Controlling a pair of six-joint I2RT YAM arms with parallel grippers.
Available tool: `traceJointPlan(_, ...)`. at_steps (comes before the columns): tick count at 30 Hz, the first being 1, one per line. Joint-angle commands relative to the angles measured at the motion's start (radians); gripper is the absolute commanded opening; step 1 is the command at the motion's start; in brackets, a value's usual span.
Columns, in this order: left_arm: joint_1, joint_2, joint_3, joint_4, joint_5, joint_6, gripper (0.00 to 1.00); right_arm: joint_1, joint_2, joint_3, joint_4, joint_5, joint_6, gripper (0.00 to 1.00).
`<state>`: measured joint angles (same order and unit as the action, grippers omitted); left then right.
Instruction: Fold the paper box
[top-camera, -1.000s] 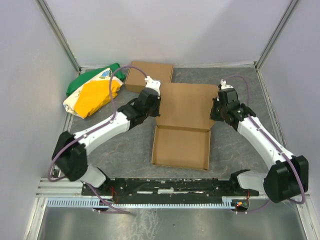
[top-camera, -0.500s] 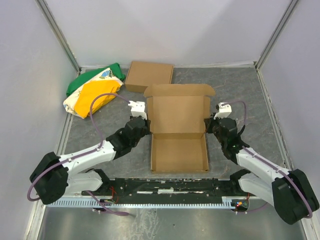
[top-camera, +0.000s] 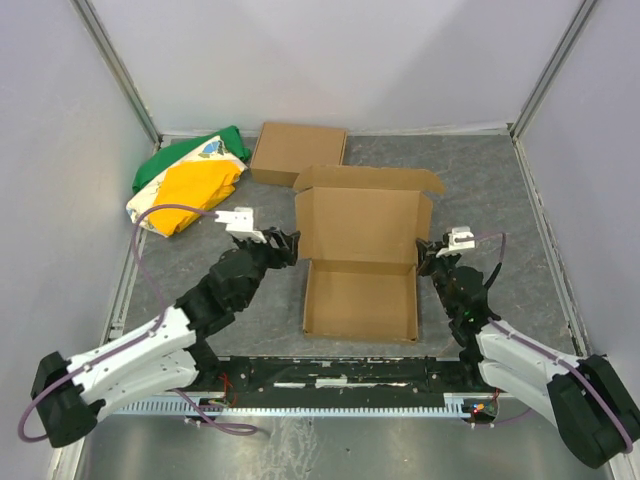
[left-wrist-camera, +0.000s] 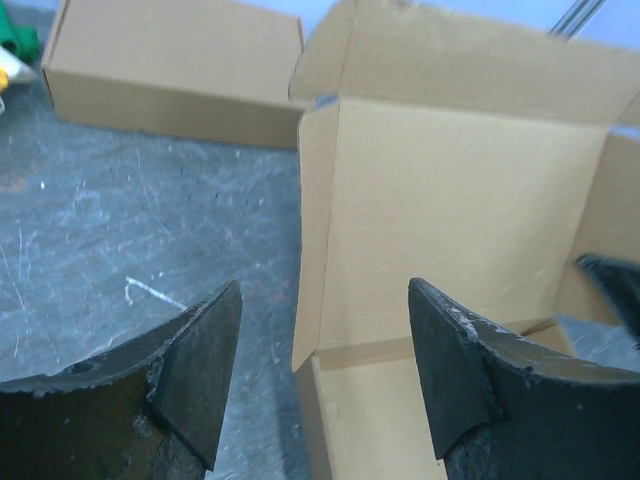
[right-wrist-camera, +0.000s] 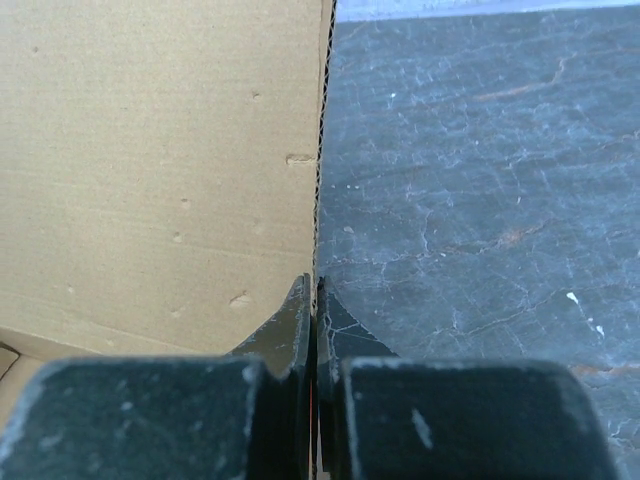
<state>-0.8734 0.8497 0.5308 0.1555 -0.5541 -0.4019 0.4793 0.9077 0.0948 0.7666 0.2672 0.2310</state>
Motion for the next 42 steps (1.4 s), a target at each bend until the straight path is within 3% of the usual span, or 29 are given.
traceJointPlan(1,-0.006,-0.114,0.025,0.029,-0.027,0.081,0.75,0.012,-0.062,-0.028,0.157,-0.053,-0.067,0.02)
traceJointPlan(7,-0.007,-0.056,0.181,0.030,0.162,0.264,0.72,0.023,-0.112,-0.045,0.153,-0.221,-0.082,0.02)
traceJointPlan(13,-0.007,0.059,0.326,0.030,0.352,0.481,0.80,0.036,-0.233,-0.016,-0.036,-0.335,-0.142,0.01)
traceJointPlan(20,-0.006,0.203,0.437,-0.020,0.456,0.761,0.86,0.044,-0.220,-0.023,-0.016,-0.403,-0.181,0.01)
traceJointPlan(26,0.001,0.250,0.490,-0.094,0.576,0.898,0.98,0.051,-0.192,-0.011,-0.020,-0.422,-0.191,0.02)
traceJointPlan(34,0.007,0.334,0.541,-0.146,0.554,0.976,0.99,0.060,-0.234,-0.013,-0.056,-0.433,-0.207,0.02)
traceJointPlan(39,0.019,0.368,0.589,-0.260,0.595,0.982,1.00,0.061,-0.234,-0.010,-0.060,-0.418,-0.209,0.02)
traceJointPlan(42,0.024,0.386,0.616,-0.331,0.632,0.953,0.92,0.062,-0.233,-0.005,-0.073,-0.411,-0.208,0.02)
